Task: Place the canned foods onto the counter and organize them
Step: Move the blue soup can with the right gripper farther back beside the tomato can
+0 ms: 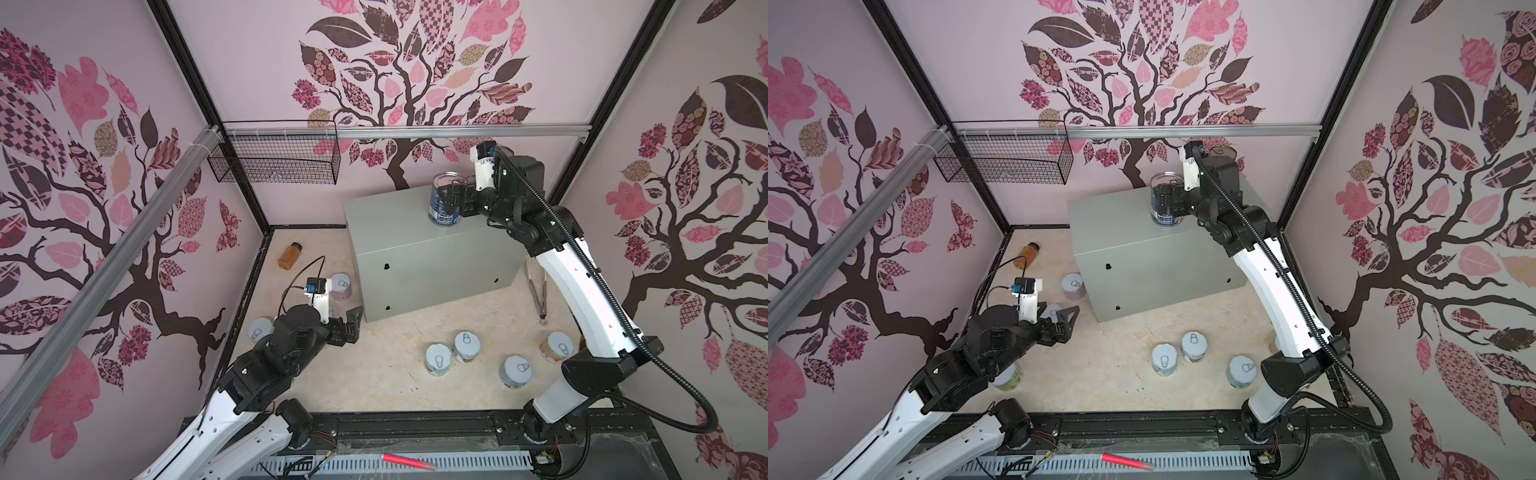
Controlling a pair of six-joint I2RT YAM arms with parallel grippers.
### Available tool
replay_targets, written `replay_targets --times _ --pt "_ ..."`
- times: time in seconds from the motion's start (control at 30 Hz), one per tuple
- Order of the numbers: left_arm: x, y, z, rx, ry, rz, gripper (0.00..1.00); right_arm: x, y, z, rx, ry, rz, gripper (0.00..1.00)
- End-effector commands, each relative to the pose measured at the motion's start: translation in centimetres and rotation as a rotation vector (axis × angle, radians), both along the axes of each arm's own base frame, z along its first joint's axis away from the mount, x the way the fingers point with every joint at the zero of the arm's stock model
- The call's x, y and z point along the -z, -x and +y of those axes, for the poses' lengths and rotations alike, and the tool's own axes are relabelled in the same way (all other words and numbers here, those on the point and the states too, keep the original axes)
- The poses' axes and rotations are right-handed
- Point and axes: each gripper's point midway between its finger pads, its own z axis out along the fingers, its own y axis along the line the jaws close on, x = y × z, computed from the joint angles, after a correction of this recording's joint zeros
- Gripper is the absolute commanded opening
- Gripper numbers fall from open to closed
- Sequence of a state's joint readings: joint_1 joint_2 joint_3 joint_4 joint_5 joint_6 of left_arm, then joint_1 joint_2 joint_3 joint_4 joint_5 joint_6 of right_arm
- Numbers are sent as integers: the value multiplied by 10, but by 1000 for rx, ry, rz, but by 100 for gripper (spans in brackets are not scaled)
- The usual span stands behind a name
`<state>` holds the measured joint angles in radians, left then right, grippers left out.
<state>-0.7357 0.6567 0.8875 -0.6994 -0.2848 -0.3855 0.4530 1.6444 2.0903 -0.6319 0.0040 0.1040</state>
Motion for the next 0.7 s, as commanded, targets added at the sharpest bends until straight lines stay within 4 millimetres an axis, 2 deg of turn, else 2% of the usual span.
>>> replay_targets --times 0.0,0.43,0.67 --pt "5 0 -3 14 0 -3 98 -3 -11 5 -6 3 -9 100" --pt "18 0 -2 19 -14 2 98 2 -36 14 8 26 8 98" --pt "19 -1 0 16 -14 4 98 4 -38 12 22 44 10 83"
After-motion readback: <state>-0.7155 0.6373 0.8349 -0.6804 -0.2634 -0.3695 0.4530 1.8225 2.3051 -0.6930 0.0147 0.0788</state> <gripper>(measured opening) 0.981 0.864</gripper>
